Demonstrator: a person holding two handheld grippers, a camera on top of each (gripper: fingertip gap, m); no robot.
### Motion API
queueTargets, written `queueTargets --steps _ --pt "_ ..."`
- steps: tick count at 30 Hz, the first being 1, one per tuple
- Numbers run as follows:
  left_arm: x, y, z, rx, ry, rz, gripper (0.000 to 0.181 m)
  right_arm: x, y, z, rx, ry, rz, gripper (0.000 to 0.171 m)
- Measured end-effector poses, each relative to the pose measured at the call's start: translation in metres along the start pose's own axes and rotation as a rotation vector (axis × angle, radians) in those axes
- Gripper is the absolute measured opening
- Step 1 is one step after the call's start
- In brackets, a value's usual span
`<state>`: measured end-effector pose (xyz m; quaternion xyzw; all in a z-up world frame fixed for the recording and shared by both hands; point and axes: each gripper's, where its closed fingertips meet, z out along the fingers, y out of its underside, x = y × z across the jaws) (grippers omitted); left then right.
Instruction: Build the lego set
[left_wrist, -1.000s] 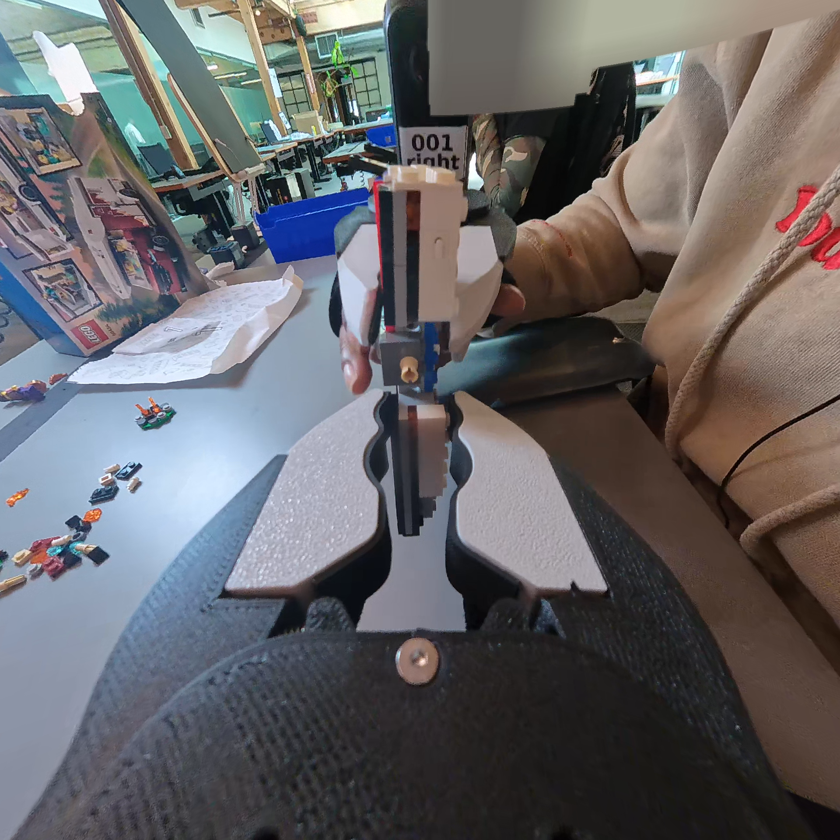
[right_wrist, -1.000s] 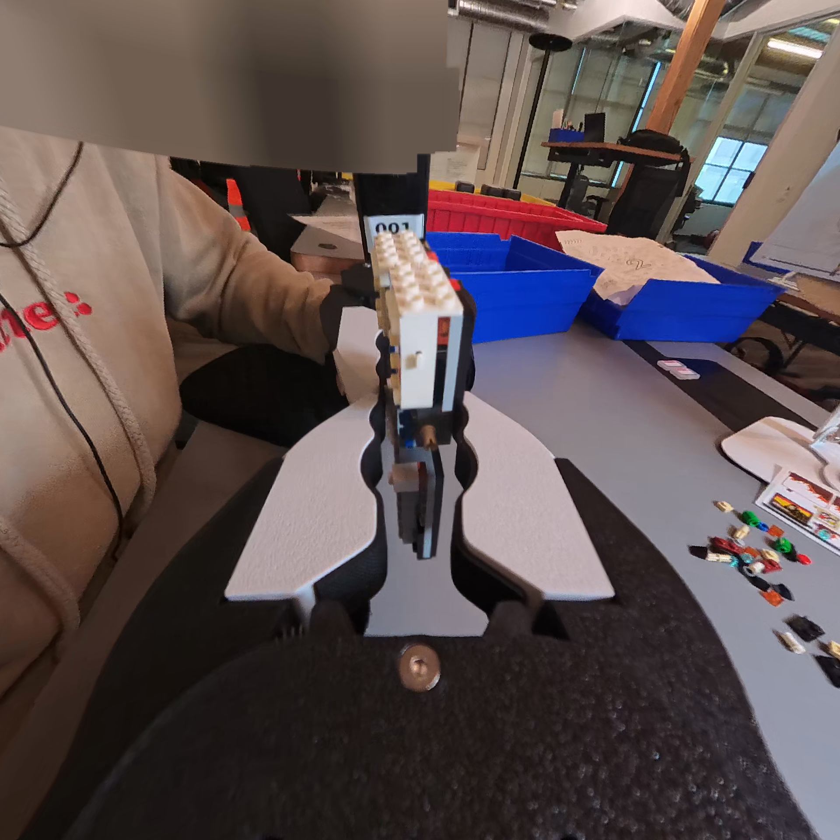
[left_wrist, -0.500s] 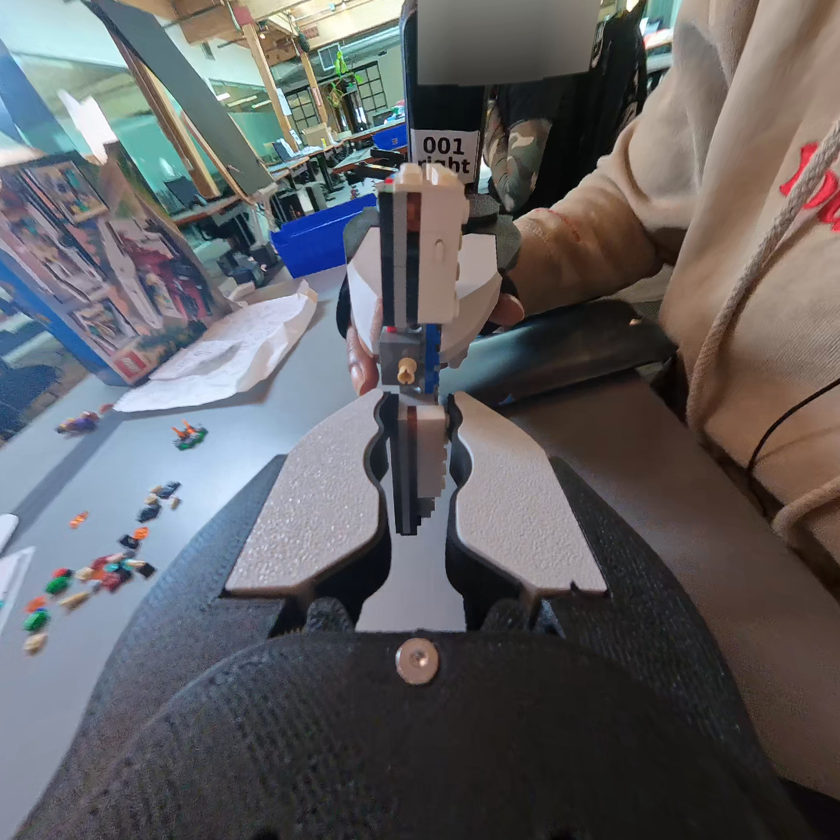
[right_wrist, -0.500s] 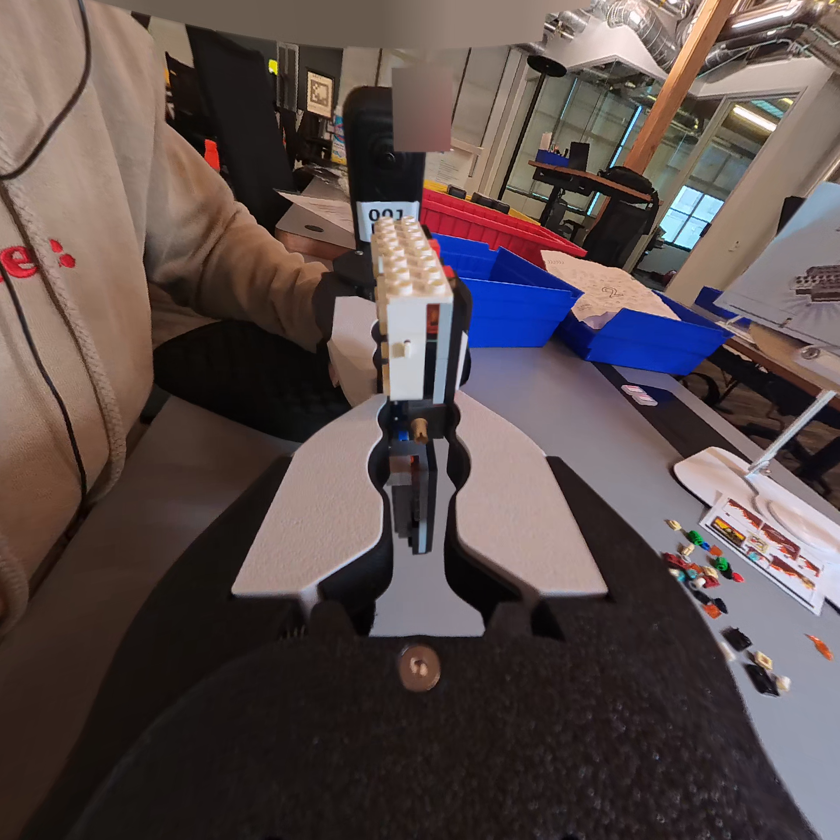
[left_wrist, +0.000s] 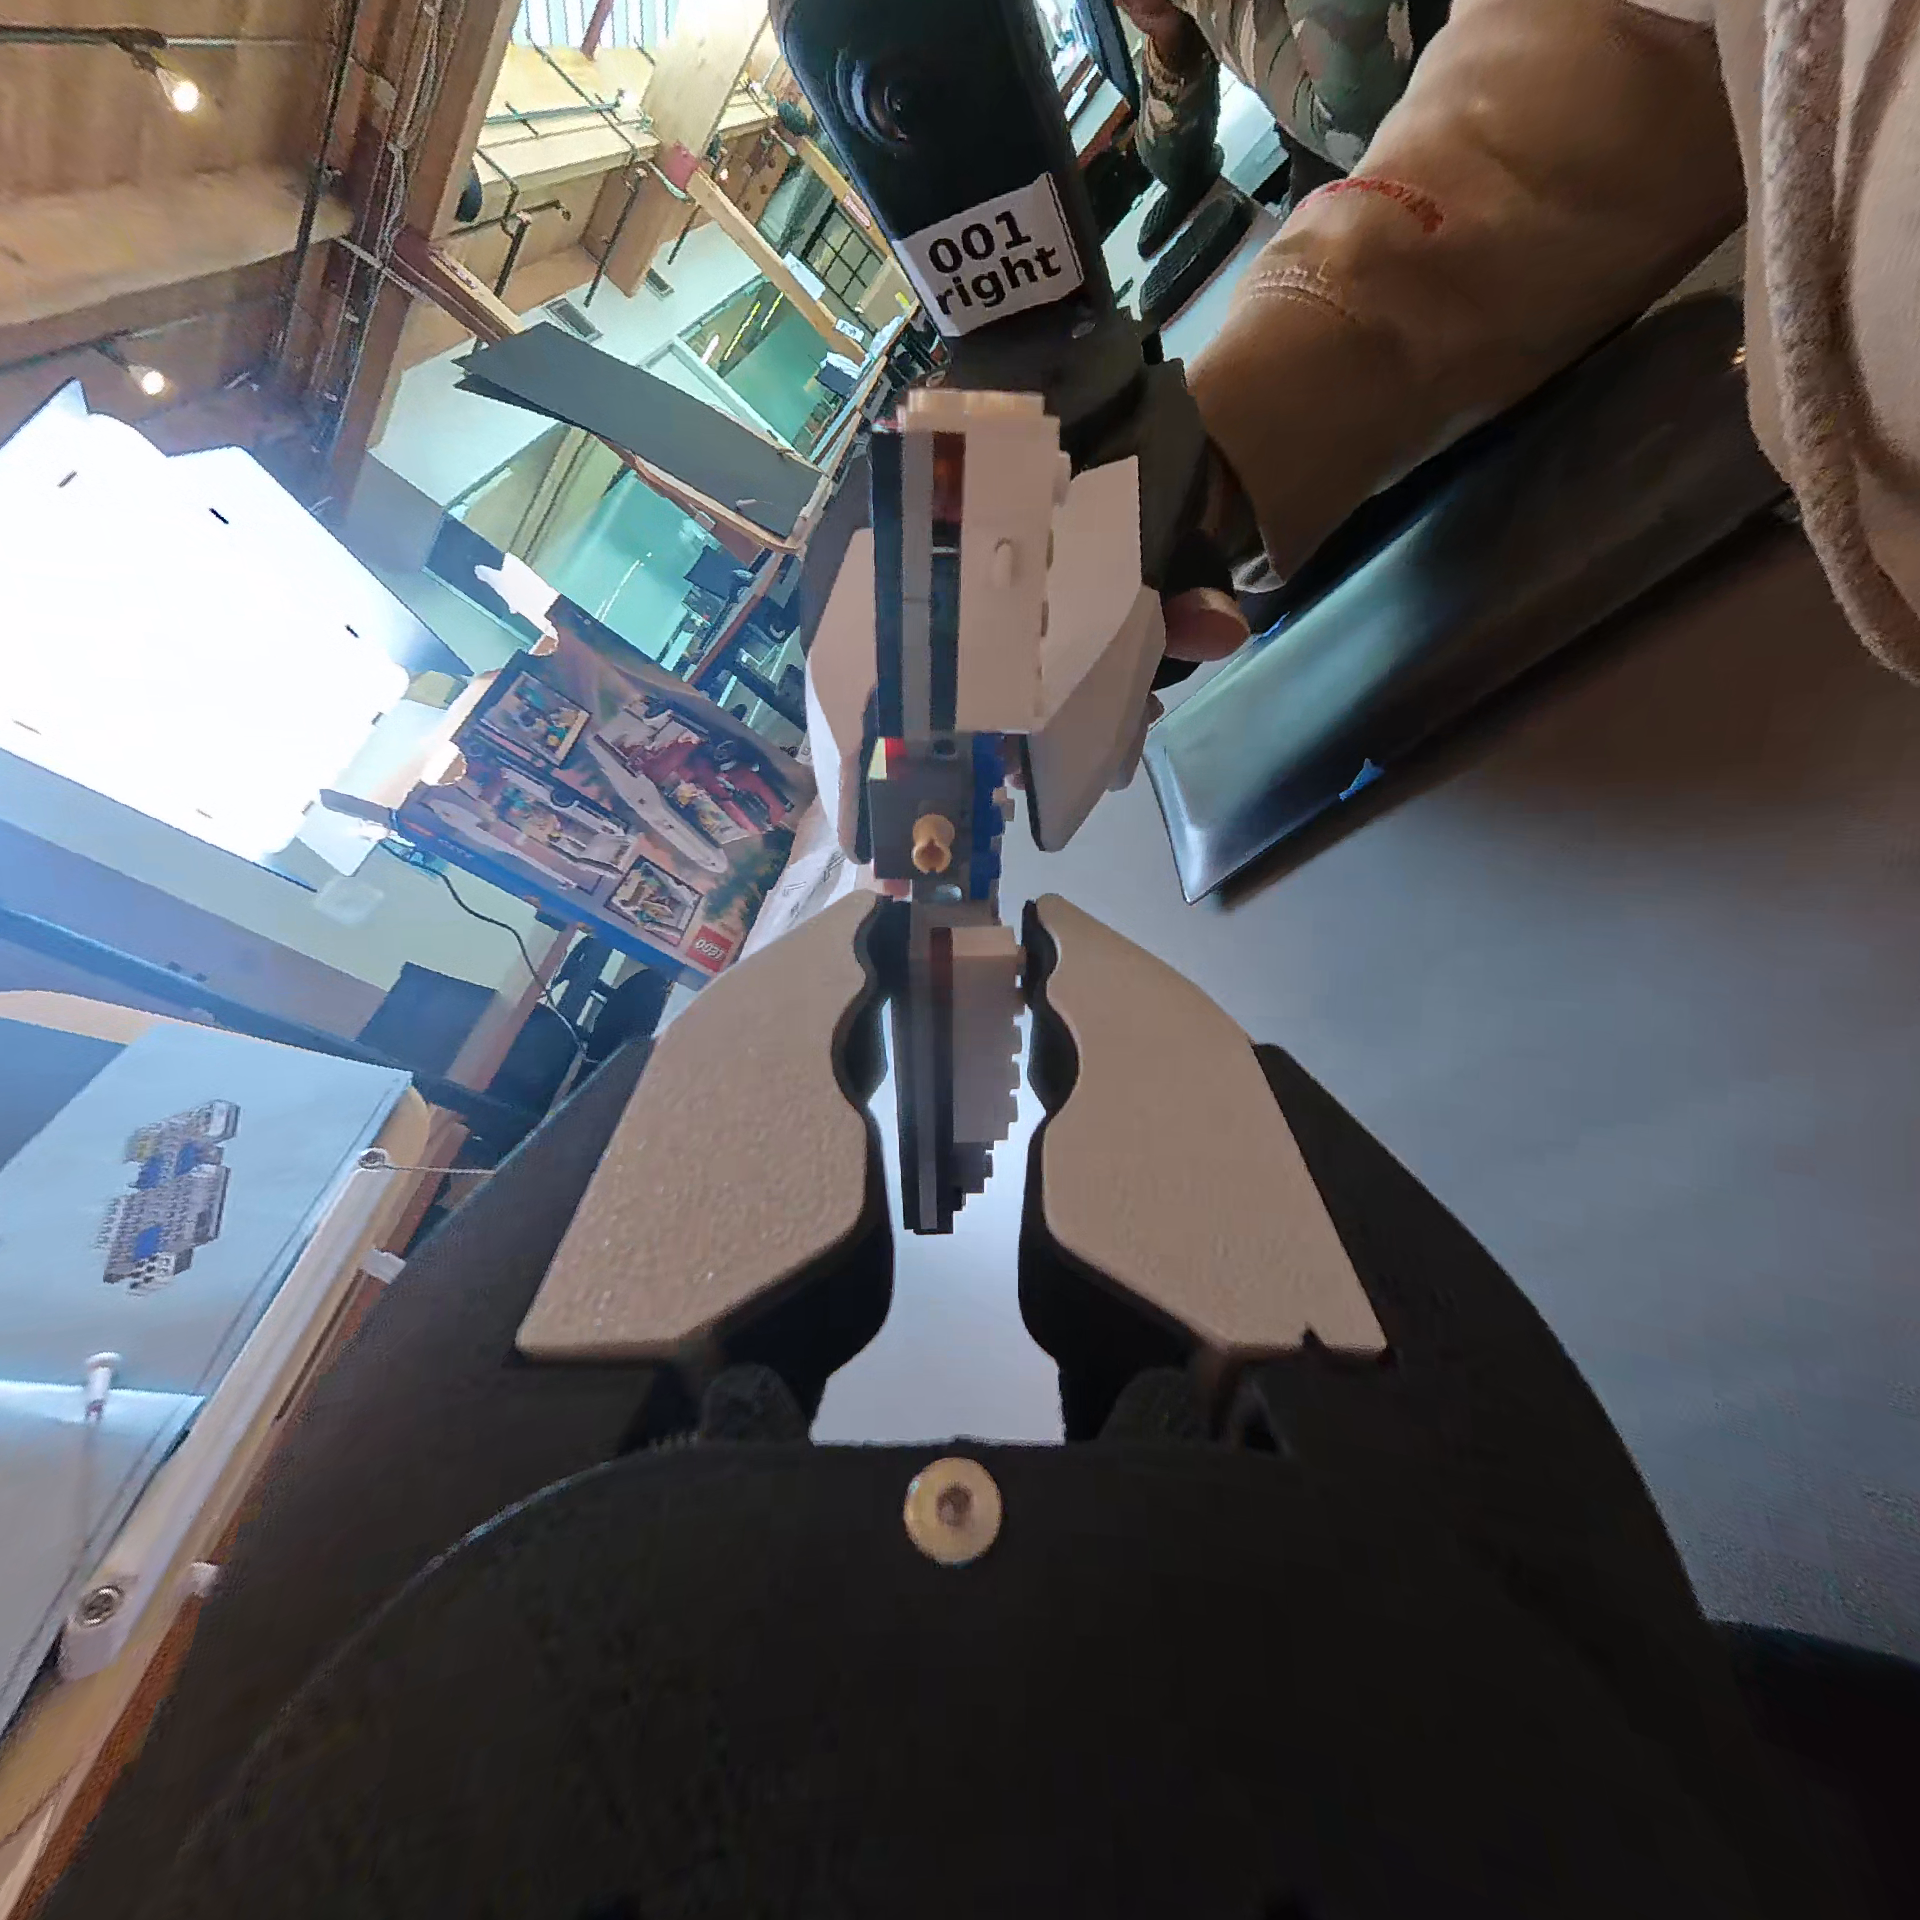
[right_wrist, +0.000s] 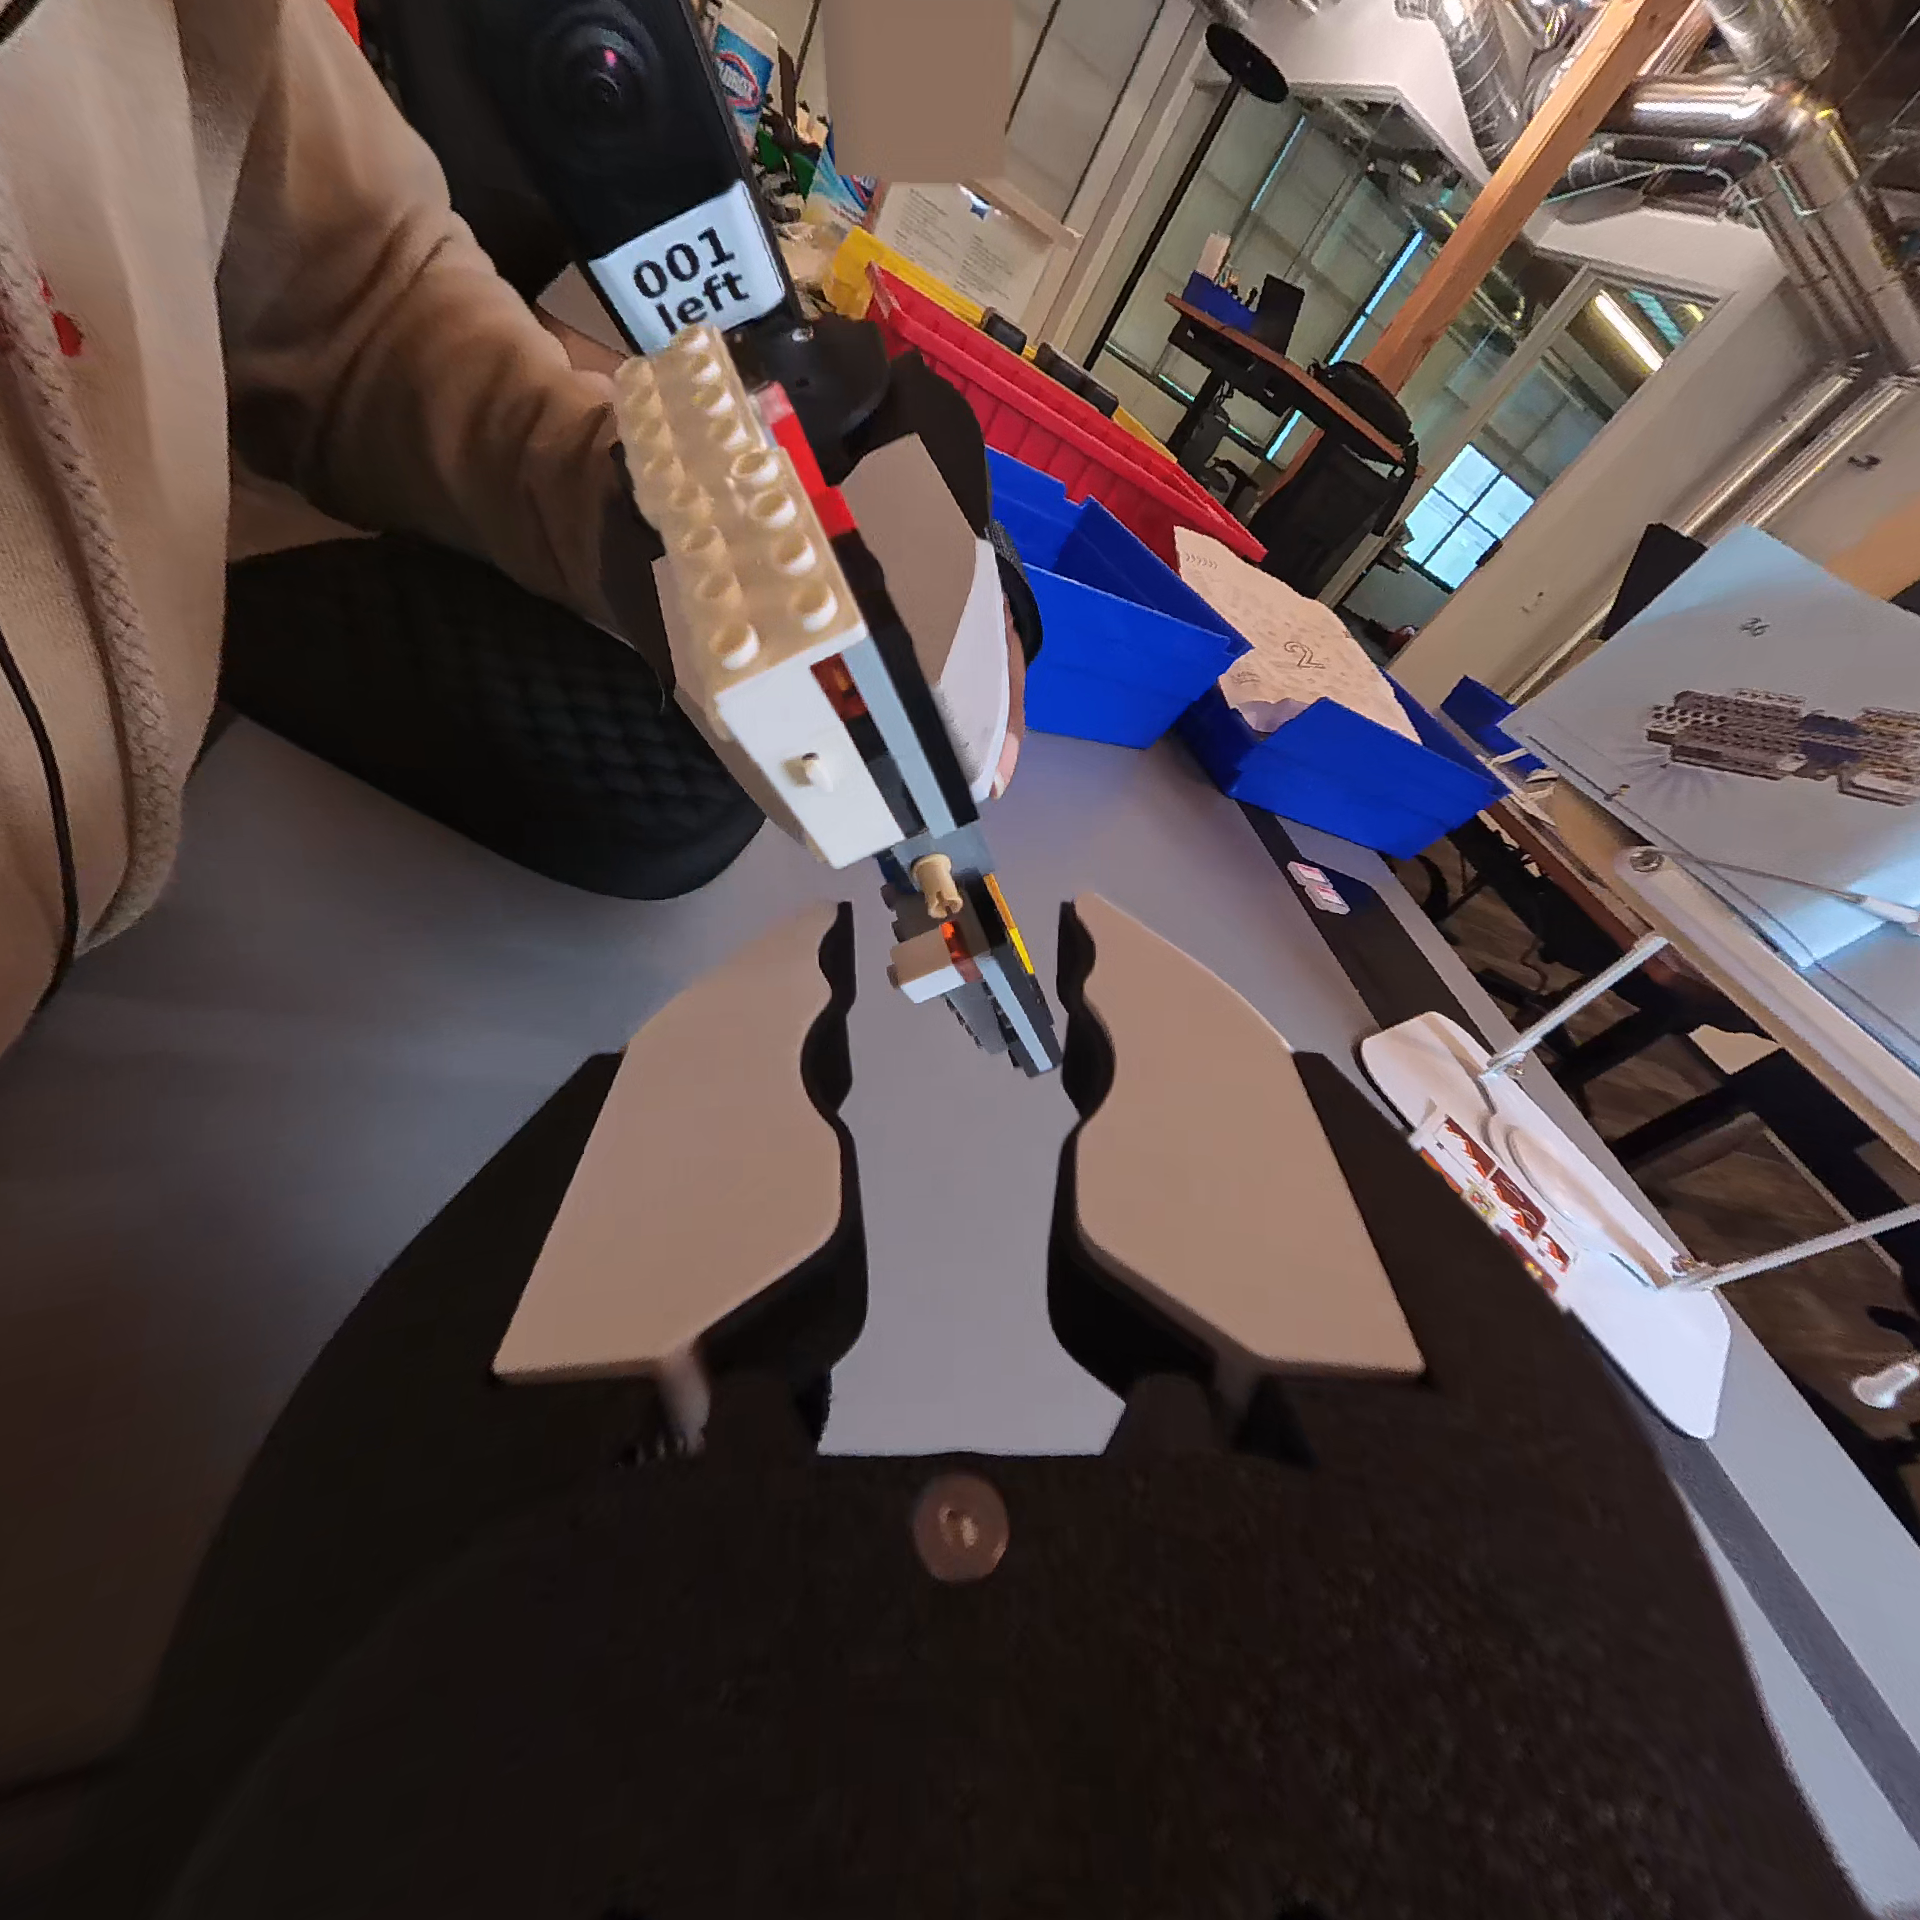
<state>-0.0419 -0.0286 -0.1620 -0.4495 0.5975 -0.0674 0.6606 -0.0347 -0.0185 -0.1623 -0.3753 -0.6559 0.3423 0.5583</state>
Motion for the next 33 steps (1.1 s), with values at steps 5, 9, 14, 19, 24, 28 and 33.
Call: queueTargets --steps 5,9,14,19,24,28,33 --pt "0.001 0.000 0.000 -0.001 -0.008 0.032 0.024 -0.001 0.005 0.001 -0.016 0.001 -0.011 0.037" --pt "0.003 0.003 0.001 -0.007 -0.003 0.042 0.024 -0.003 0.006 0.003 -0.018 0.001 -0.018 0.035" --pt "0.003 0.011 0.002 -0.038 -0.018 0.091 0.024 -0.005 0.011 0.004 -0.042 0.011 -0.053 0.034" --pt "0.003 0.018 0.003 -0.085 -0.048 0.169 0.023 -0.004 0.014 0.005 -0.053 0.024 -0.073 0.031" --pt "0.004 0.020 0.004 -0.106 -0.056 0.215 0.023 -0.005 0.013 0.005 -0.048 0.035 -0.102 0.028" --pt "0.005 0.021 0.004 -0.105 -0.049 0.202 0.024 -0.005 0.013 0.005 -0.047 0.035 -0.102 0.028" --pt "0.003 0.026 0.002 -0.111 -0.046 0.186 0.024 -0.002 0.014 0.003 -0.048 0.039 -0.083 0.029"
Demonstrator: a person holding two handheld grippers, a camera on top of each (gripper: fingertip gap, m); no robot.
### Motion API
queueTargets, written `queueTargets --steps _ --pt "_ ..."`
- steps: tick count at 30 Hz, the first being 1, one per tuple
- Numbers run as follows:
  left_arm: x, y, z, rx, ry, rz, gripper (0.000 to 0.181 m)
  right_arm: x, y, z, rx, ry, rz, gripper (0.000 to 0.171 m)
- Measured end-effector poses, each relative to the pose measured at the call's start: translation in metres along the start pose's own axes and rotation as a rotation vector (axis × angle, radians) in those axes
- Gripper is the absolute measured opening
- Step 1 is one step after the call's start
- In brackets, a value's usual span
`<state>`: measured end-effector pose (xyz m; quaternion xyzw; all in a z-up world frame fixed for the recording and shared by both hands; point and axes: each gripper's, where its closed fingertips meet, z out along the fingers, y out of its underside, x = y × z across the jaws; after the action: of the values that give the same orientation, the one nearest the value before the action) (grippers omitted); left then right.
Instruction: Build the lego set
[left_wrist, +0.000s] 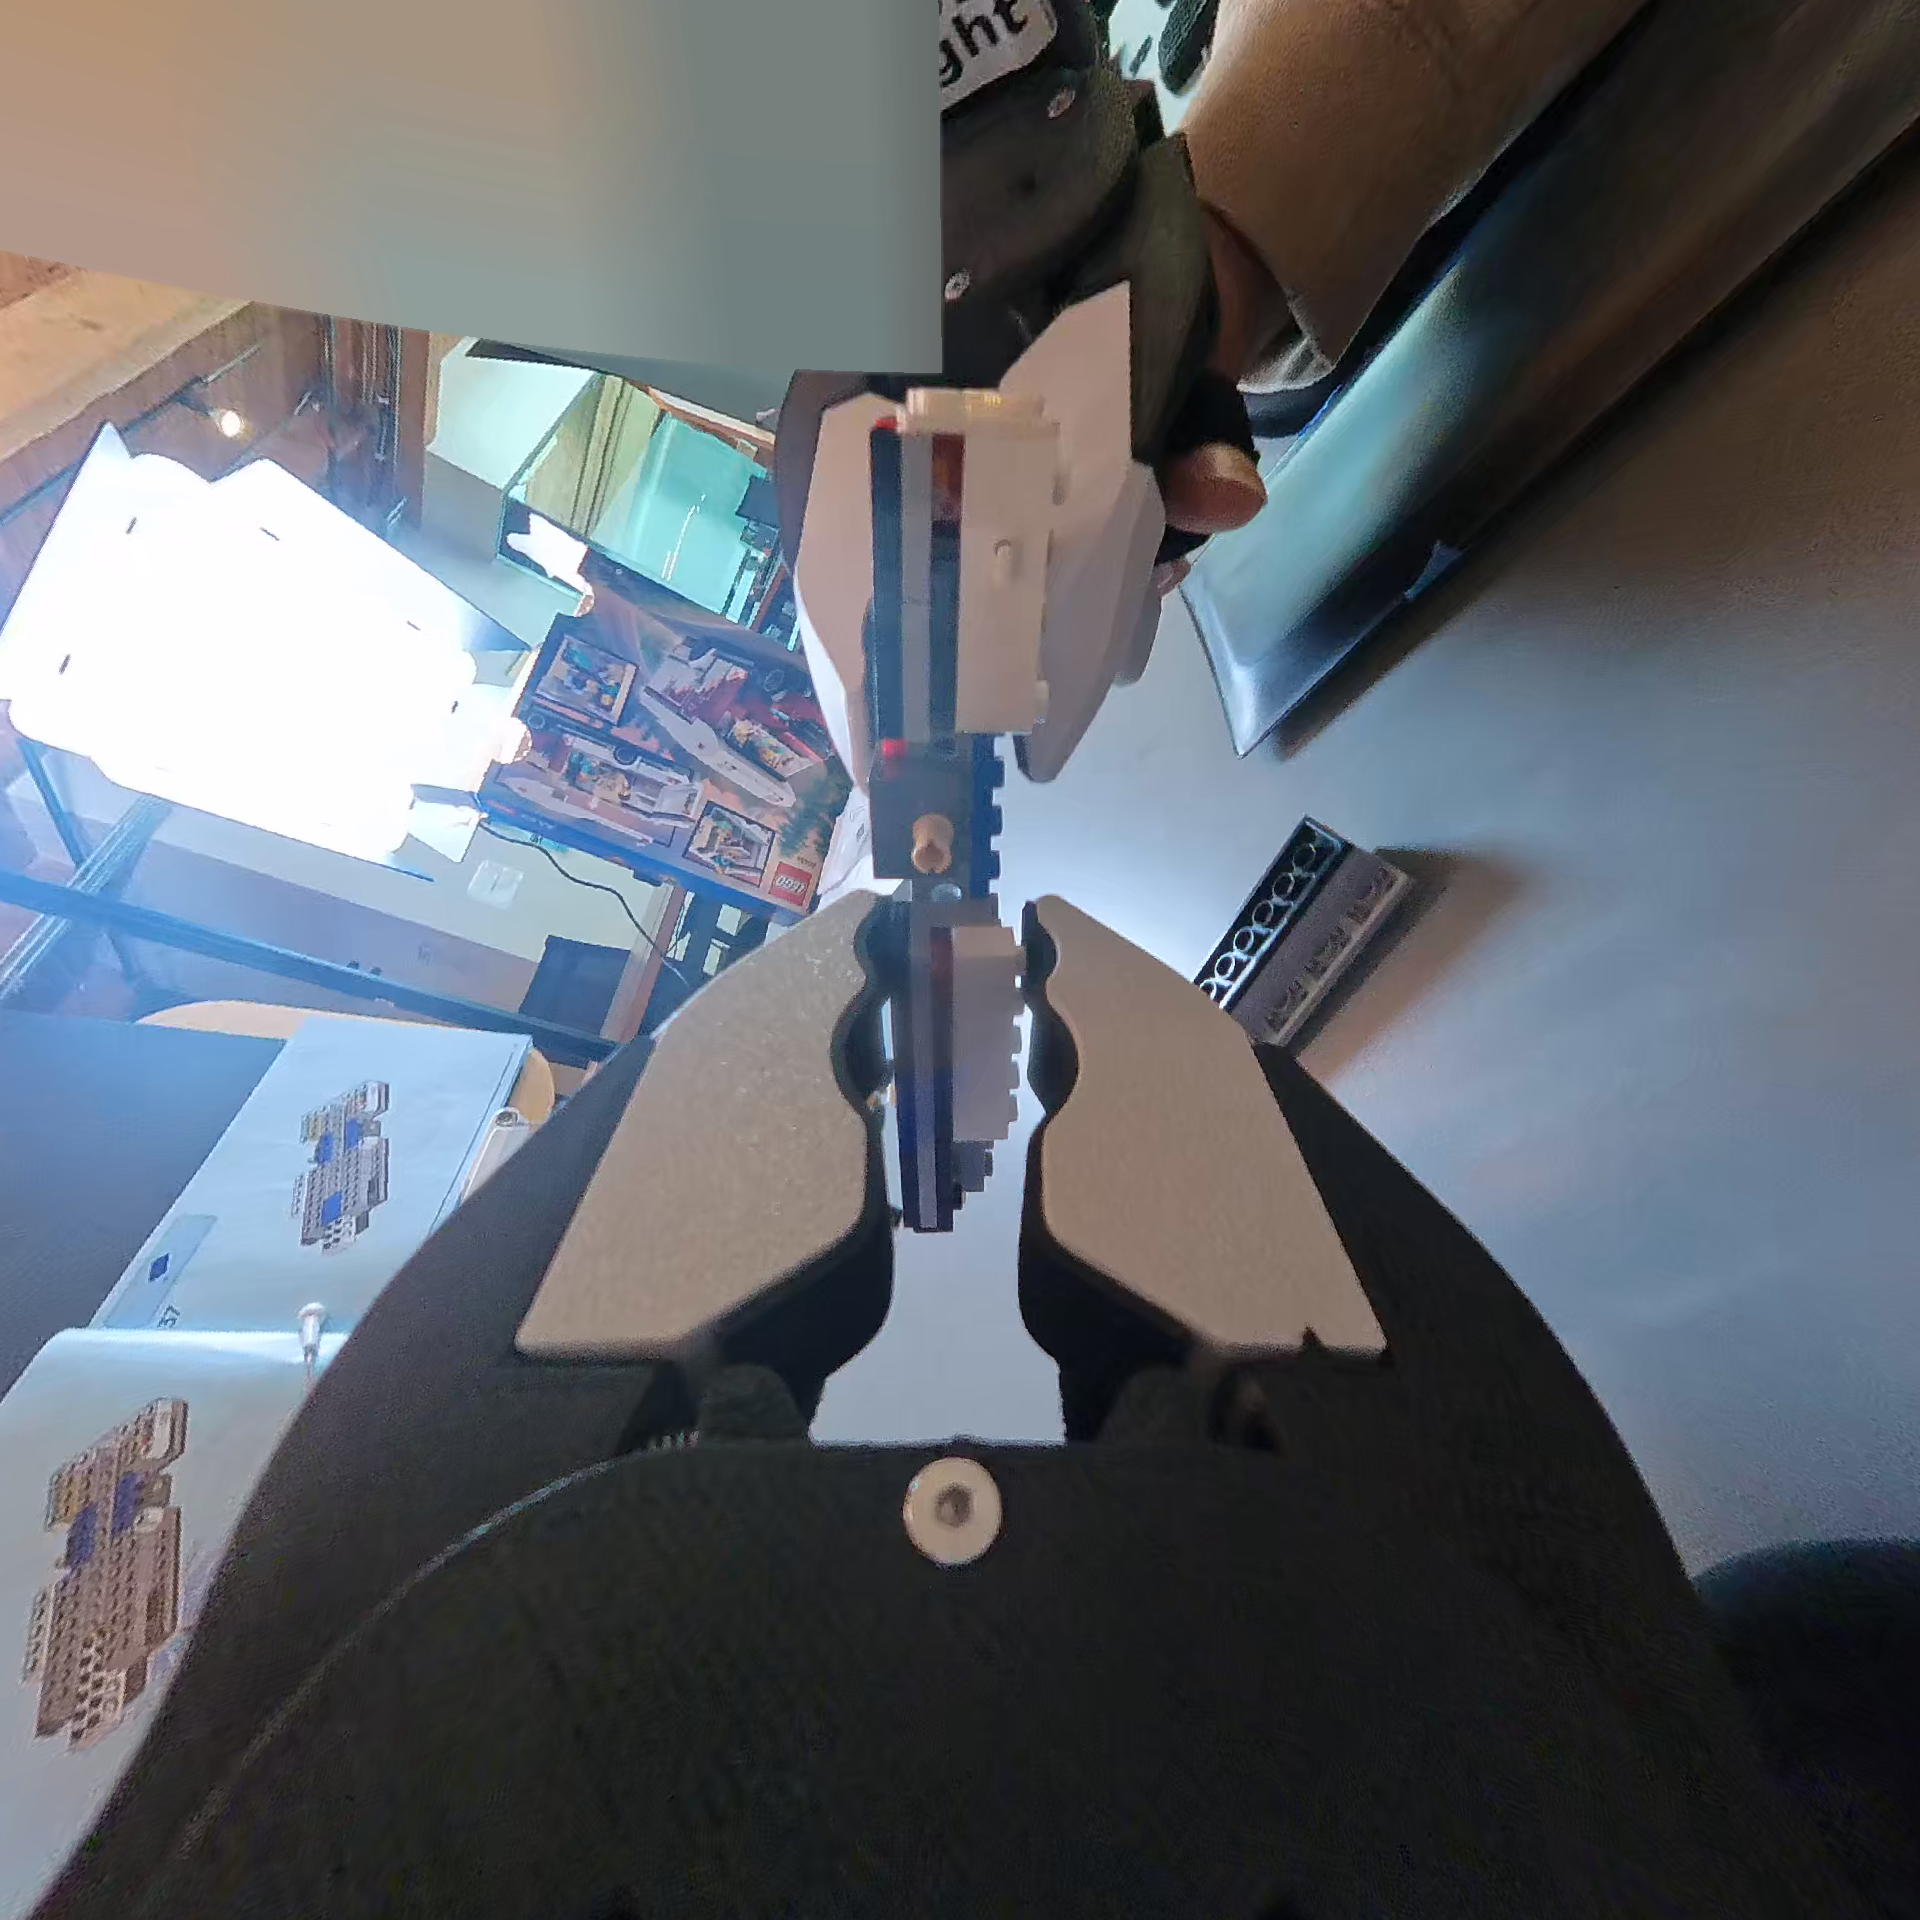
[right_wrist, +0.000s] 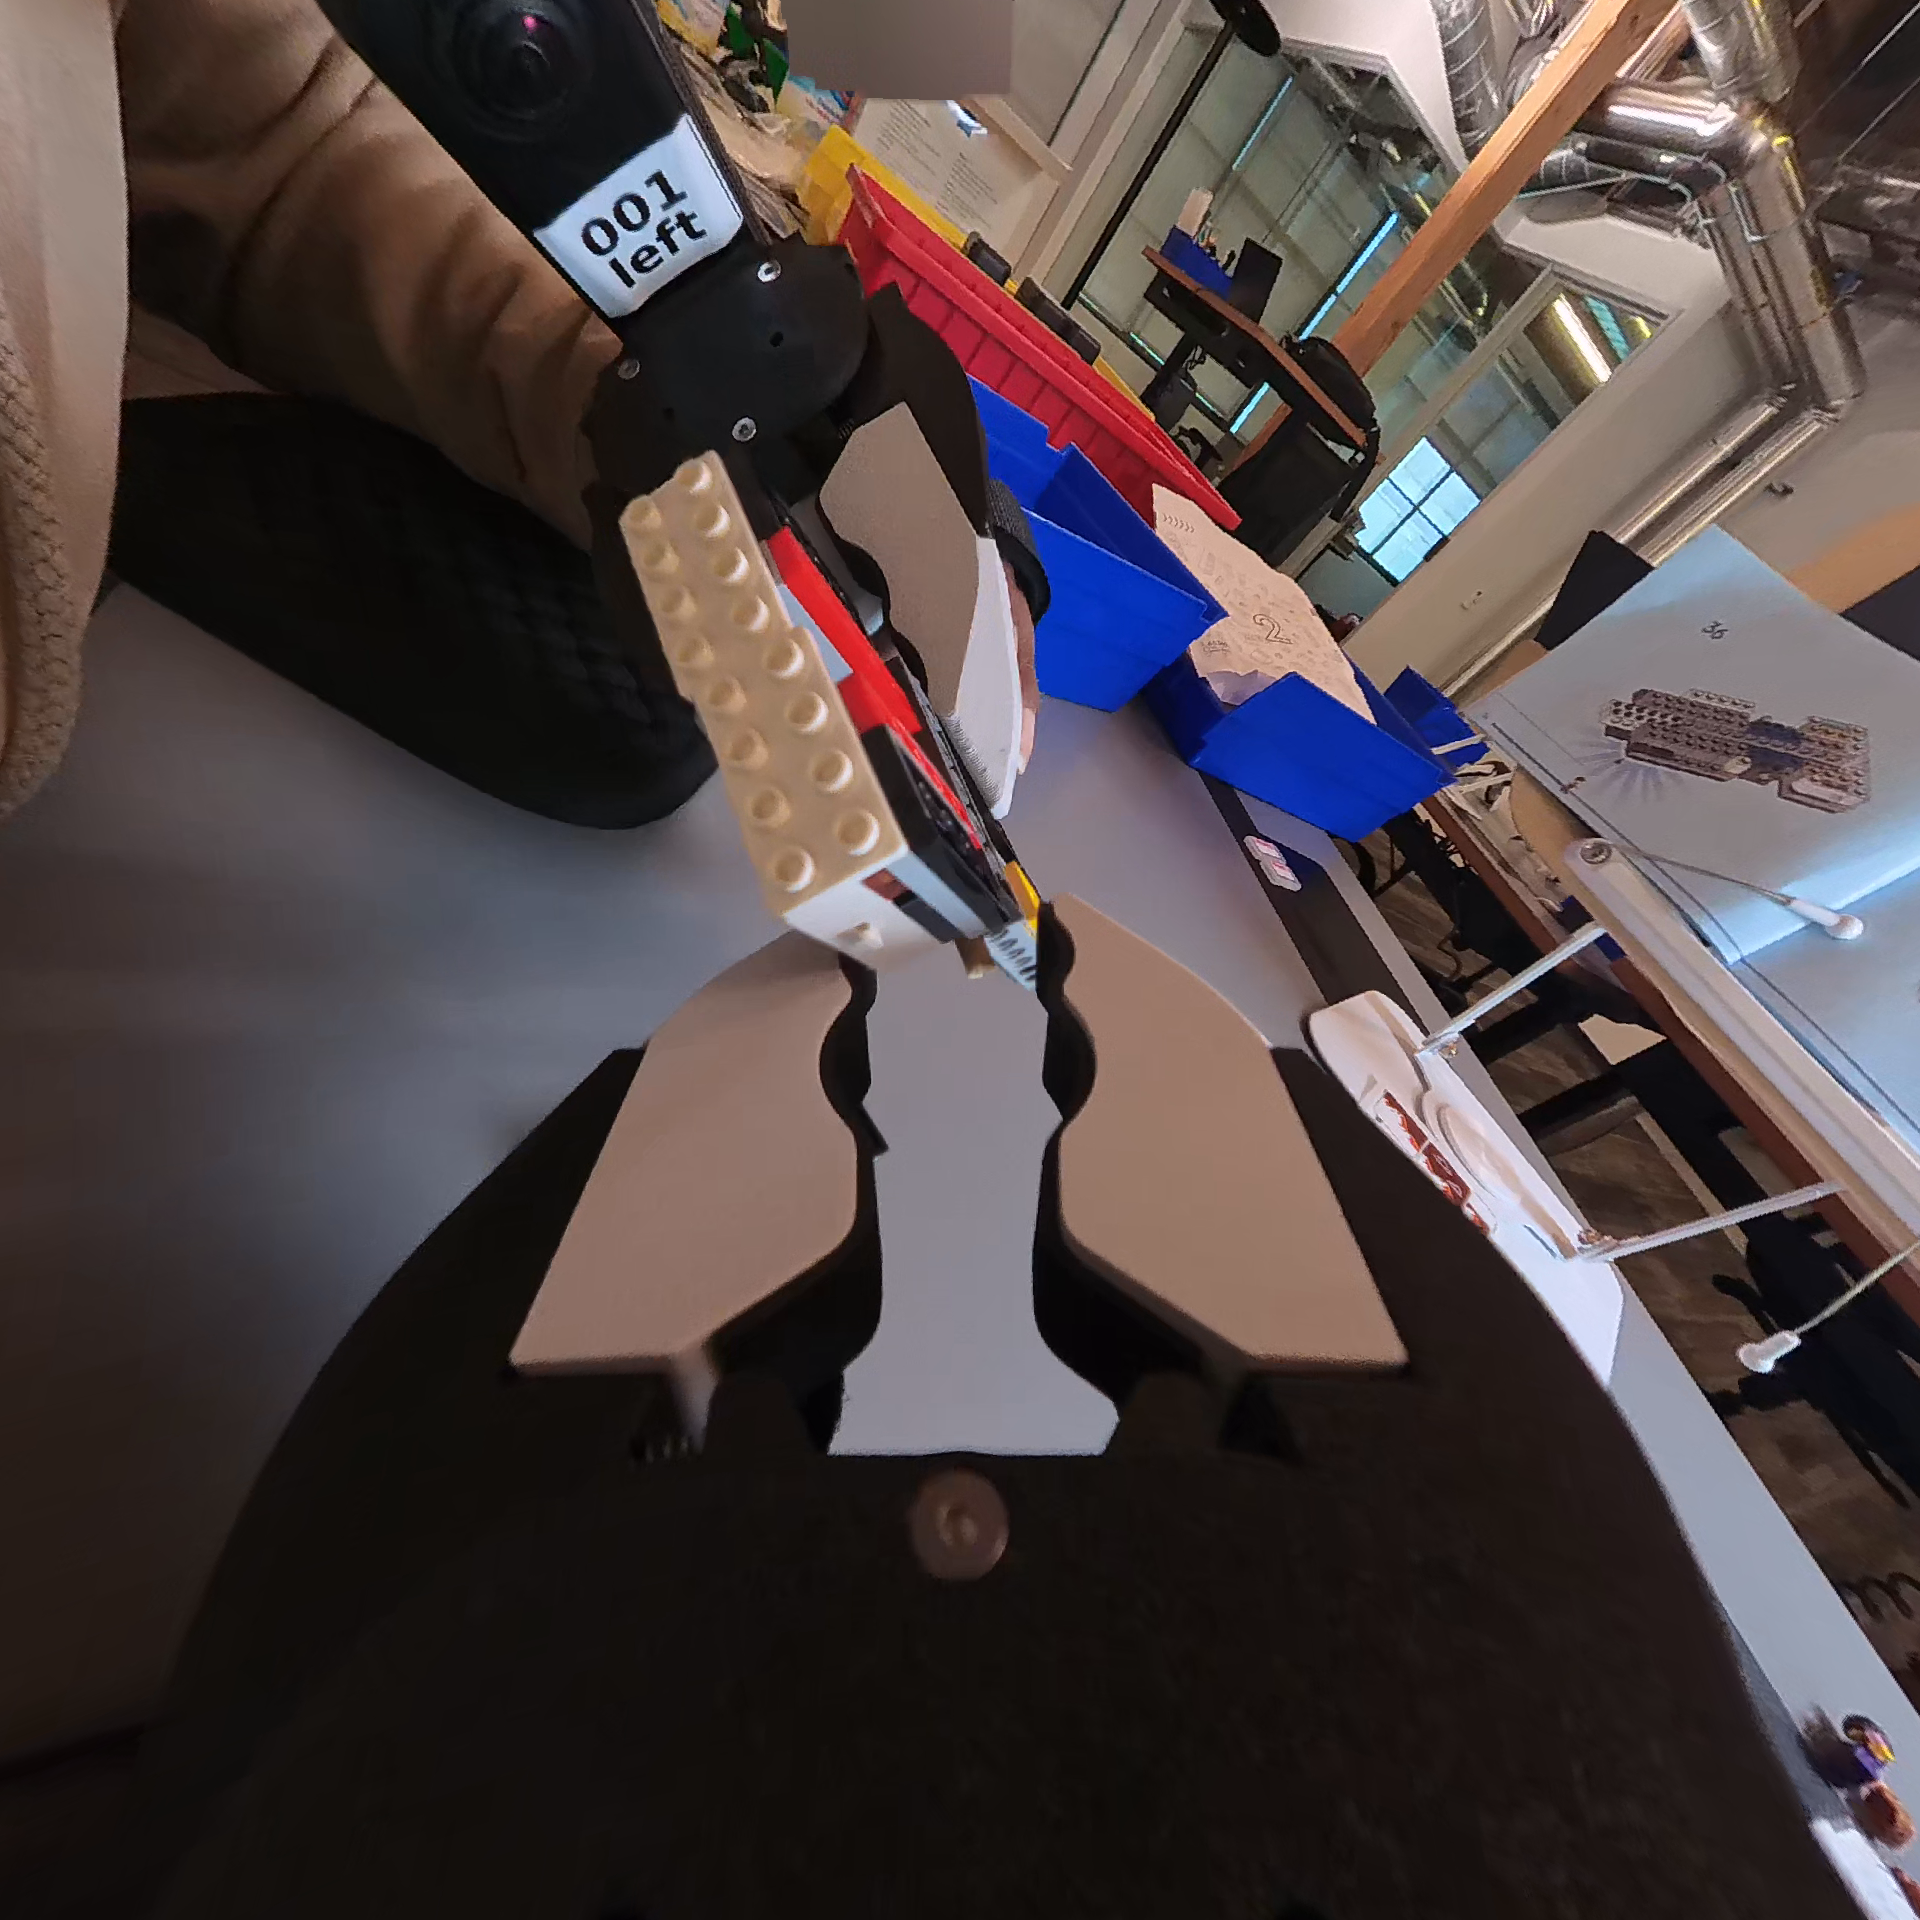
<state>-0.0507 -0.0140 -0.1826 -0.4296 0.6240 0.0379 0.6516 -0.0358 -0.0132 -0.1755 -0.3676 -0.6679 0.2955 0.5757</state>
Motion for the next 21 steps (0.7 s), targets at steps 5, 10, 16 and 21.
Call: queueTargets --steps 5,10,16,21 --pt "-0.019 0.020 -0.006 -0.005 -0.052 -0.140 0.024 0.014 0.000 -0.007 0.029 0.026 0.103 0.032" --pt "-0.048 0.038 -0.017 0.061 -0.110 -0.447 0.024 0.054 -0.032 -0.032 0.104 0.123 0.247 0.032" --pt "-0.058 0.045 -0.019 0.168 -0.055 -0.796 0.023 0.051 -0.002 -0.038 0.026 0.126 0.343 0.031" --pt "-0.051 0.047 -0.011 0.211 0.135 -1.213 0.023 0.009 0.046 -0.018 -0.167 -0.098 0.307 0.028"
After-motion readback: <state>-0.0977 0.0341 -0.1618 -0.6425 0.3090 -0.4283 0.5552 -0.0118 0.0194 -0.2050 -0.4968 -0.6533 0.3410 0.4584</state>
